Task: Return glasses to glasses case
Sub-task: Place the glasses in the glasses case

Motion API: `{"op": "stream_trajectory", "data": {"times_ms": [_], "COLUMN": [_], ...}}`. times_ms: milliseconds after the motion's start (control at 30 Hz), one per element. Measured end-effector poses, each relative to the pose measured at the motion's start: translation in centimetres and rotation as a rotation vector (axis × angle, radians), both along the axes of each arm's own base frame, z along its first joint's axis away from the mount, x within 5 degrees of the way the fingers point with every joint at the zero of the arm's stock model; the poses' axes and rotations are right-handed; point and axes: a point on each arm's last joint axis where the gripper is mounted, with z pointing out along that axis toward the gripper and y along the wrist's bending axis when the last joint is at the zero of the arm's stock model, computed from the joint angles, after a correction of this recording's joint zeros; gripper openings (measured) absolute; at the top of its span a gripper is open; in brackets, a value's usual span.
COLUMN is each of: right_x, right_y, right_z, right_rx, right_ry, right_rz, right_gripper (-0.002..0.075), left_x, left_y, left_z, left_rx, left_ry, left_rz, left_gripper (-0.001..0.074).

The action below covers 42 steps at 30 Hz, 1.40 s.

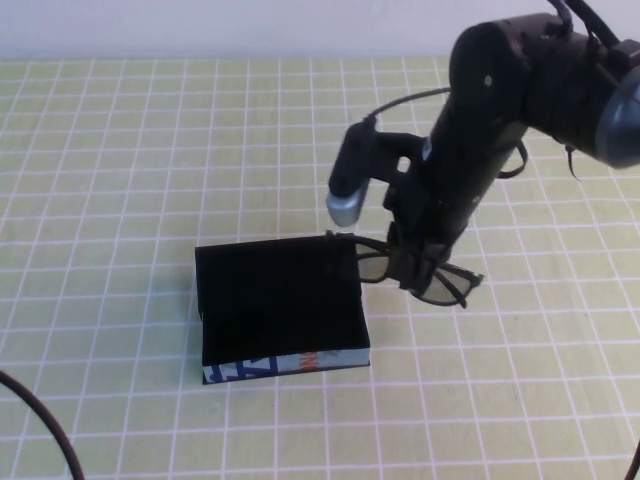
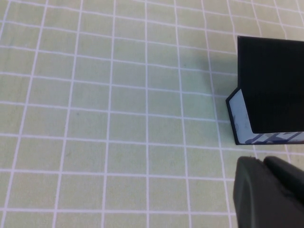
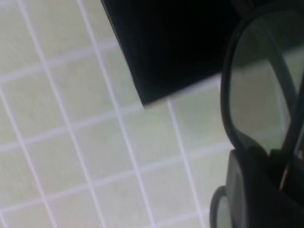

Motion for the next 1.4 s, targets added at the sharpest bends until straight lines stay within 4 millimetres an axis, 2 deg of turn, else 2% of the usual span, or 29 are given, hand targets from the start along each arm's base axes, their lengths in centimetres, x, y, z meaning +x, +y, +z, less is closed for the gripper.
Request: {"op": "stream_trajectory", "data": {"times_ms": [100, 233, 333, 467, 600, 733, 1100, 1400], "right_x": [-1.1, -2.7, -3.6, -3.7, -3.0, -2.5, -2.0, -1.9], "right_y": [2.4, 5.2, 7.0, 8.4, 9.1, 9.6, 10.0, 10.1], "right_z": [1.7, 2.9, 2.7, 0.8, -1.5, -3.0, -4.1, -4.1], "right_rx": [0.034, 0.072, 0.096, 0.080, 0.060, 0.053, 0.053, 0.064], "right_ry": [-0.047, -0.108, -0.141, -0.121, -0.095, -0.095, -0.100, -0.110], "right_rz": [0.069, 0.179, 0.230, 0.267, 0.273, 0.270, 0.265, 0.249], "right_gripper": [0.0040, 0.0040, 0.0040, 0.0040, 0.0040, 0.0040, 0.0046, 0.0170], "left_x": [0.0, 0.0, 0.0, -0.1, -0.2, -0.3, -0.5, -0.5], "left_y": [0.0, 0.0, 0.0, 0.0, 0.0, 0.0, 0.1, 0.1], "left_z": [0.0, 0.0, 0.0, -0.2, -0.3, -0.4, -0.5, -0.5], "left_rx": [0.000, 0.000, 0.000, 0.004, 0.007, 0.010, 0.014, 0.032], "left_ry": [0.000, 0.000, 0.002, 0.021, 0.041, 0.053, 0.076, 0.072], "left_rz": [0.000, 0.000, 0.000, -0.001, -0.003, -0.003, -0.005, -0.020], "left_gripper": [-0.0003, -0.0003, -0.0003, -0.0003, -0.0003, -0.0003, -0.0003, -0.0003]}}
